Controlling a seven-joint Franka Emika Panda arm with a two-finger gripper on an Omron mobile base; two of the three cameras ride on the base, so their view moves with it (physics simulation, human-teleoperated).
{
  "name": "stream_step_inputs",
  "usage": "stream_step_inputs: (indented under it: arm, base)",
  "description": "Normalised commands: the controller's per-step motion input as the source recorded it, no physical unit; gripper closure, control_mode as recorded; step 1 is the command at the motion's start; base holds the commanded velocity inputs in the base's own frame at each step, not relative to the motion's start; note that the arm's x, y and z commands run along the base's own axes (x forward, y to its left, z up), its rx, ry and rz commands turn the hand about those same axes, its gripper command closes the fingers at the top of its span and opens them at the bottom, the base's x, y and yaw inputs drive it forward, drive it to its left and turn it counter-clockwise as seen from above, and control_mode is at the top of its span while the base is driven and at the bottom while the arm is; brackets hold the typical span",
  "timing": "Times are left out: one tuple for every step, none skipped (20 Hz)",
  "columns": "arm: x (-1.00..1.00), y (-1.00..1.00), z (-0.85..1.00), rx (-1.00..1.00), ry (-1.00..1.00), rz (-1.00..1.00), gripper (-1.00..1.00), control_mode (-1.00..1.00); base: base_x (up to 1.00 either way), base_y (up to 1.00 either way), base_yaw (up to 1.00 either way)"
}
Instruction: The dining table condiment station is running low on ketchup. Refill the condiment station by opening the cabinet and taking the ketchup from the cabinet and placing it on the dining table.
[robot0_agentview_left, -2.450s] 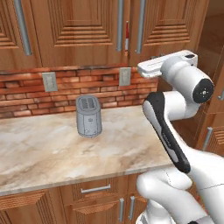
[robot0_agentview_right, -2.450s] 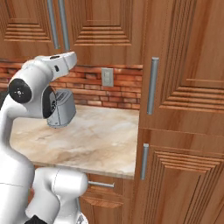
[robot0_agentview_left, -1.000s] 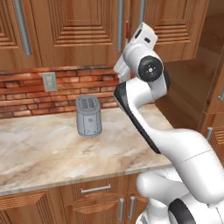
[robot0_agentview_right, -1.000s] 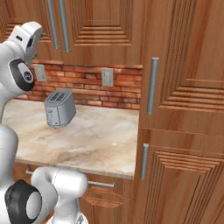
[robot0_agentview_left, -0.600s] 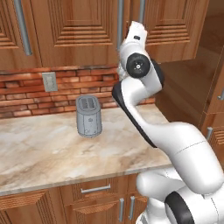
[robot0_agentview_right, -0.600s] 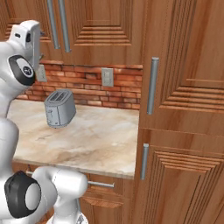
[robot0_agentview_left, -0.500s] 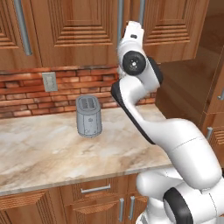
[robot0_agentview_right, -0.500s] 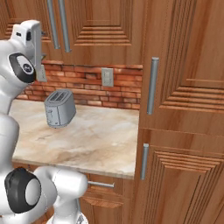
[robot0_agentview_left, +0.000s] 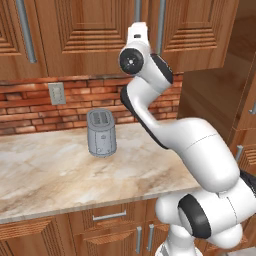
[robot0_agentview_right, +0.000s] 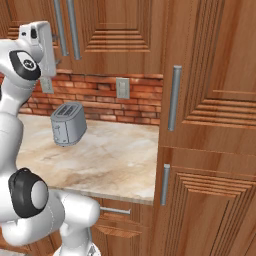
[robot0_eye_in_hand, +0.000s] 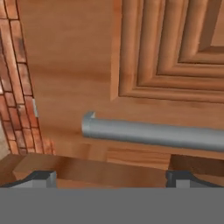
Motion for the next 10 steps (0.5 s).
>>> stream_step_inputs:
  arm:
    - [0.07, -0.19, 0.0, -0.16, 0.0, -0.1, -1.0, -1.0]
    - [0.01, -0.2, 0.0, -0.15, 0.0, -0.1, -1.0, -1.0]
    - [0.08, -0.18, -0.06, -0.14, 0.0, -0.1, -1.0, -1.0]
    - [0.14, -0.16, -0.07, -0.13, 0.0, -0.09, -1.0, -1.0]
    - [0.09, -0.19, -0.11, -0.12, 0.0, -0.09, -1.0, -1.0]
    - [0.19, -0.17, -0.17, -0.11, 0.0, -0.09, -1.0, -1.0]
    - [0.21, -0.14, -0.2, -0.11, 0.0, -0.09, -1.0, -1.0]
    - [0.22, -0.13, -0.21, -0.1, 0.0, -0.09, -1.0, -1.0]
    - [0.24, -0.15, -0.19, -0.09, 0.0, -0.09, -1.0, -1.0]
    - [0.24, -0.16, -0.2, -0.08, 0.0, -0.09, -1.0, -1.0]
  base:
    - [0.0, 0.0, 0.0]
    - [0.0, 0.0, 0.0]
    - [0.0, 0.0, 0.0]
    - [0.0, 0.0, 0.0]
    - [0.0, 0.0, 0.0]
    - [0.0, 0.0, 0.0]
    - [0.0, 0.0, 0.0]
    - [0.0, 0.0, 0.0]
    - [0.0, 0.0, 0.0]
    - [0.0, 0.0, 0.0]
